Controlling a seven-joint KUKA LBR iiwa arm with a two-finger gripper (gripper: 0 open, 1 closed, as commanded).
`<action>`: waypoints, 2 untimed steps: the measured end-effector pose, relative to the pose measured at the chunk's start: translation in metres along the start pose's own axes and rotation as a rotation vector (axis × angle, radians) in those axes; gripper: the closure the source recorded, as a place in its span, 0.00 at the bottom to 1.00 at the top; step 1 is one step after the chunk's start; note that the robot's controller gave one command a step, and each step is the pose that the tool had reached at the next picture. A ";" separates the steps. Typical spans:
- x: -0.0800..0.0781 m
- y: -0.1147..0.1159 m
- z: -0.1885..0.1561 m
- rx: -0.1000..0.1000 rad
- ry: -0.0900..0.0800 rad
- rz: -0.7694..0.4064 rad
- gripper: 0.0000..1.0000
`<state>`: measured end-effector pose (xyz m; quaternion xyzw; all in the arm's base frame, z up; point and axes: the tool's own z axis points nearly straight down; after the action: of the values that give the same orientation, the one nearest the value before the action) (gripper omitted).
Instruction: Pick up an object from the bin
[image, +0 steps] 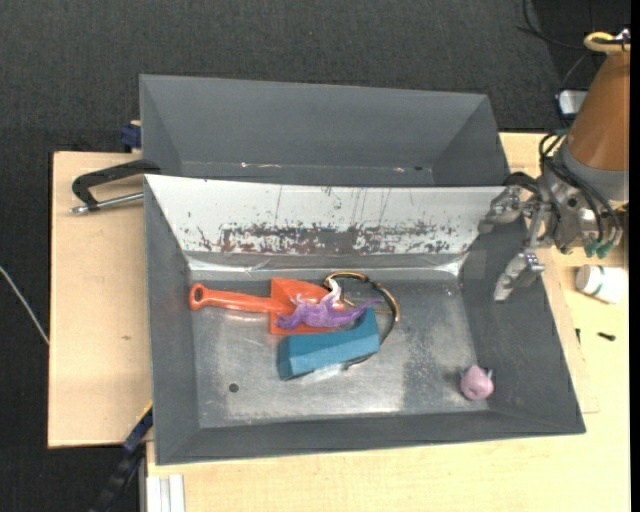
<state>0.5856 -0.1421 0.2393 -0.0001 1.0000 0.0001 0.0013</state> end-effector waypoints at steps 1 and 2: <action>0.000 0.000 0.000 0.000 0.000 0.000 0.00; 0.006 0.007 0.005 0.000 0.001 -0.036 0.00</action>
Offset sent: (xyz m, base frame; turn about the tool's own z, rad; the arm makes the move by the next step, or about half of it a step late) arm -0.0142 0.0146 -0.0133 -0.0790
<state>0.5793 -0.1355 0.2338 -0.0179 0.9998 0.0002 0.0008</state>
